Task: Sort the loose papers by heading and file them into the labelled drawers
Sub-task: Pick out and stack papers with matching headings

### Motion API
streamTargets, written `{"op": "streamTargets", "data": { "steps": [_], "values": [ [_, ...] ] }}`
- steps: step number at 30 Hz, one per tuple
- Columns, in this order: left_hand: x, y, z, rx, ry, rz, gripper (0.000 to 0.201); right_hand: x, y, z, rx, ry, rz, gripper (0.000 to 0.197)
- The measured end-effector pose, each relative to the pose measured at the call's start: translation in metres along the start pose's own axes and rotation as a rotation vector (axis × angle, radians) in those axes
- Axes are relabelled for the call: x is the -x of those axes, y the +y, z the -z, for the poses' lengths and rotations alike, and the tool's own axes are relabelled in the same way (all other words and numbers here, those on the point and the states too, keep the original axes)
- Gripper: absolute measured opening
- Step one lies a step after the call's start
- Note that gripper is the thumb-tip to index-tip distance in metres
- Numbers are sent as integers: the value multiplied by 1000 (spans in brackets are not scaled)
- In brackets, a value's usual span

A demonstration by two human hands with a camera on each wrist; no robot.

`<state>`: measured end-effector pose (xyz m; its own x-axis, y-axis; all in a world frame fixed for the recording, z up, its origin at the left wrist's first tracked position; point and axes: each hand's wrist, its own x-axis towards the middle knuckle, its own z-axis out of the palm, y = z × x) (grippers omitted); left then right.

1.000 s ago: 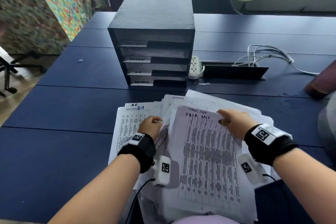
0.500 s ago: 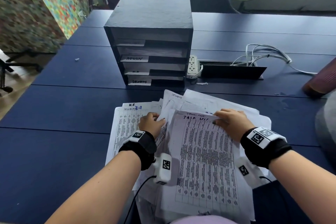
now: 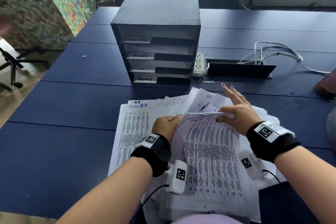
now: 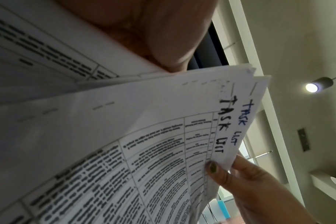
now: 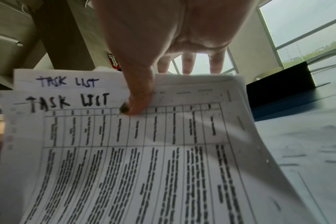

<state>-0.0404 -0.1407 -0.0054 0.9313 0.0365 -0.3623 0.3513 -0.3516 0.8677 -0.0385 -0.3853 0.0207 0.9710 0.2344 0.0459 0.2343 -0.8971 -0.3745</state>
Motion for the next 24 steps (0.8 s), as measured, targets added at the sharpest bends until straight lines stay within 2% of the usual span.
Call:
{"op": "streamTargets", "data": {
  "steps": [3, 7, 9, 11, 14, 18, 21, 24],
  "values": [
    [2, -4, -3, -50, -53, -11, 26, -4, 0, 2, 5, -58, 28, 13],
    [6, -7, -2, -19, -195, -39, 15, -5, -3, 3, 36, -124, 30, 15],
    [4, -7, 4, -55, -206, -78, 9, -5, -5, 3, 11, -143, 27, 15],
    [-3, -6, 10, -142, -159, -90, 4, -4, -8, 3, -13, -161, 1, 20],
    [-13, -10, 16, -294, -31, -31, 23, -1, -13, 4, -72, -137, -11, 16],
    [-16, -14, 15, -195, -52, 66, 36, 3, -18, 0, -102, -85, 31, 12],
    [-17, -15, 10, -117, -128, 114, 33, 9, -18, -2, -124, -56, 91, 21],
    [-21, -14, 8, -125, -162, 111, 24, 11, -21, 4, -153, -67, 85, 21]
  ]
}}
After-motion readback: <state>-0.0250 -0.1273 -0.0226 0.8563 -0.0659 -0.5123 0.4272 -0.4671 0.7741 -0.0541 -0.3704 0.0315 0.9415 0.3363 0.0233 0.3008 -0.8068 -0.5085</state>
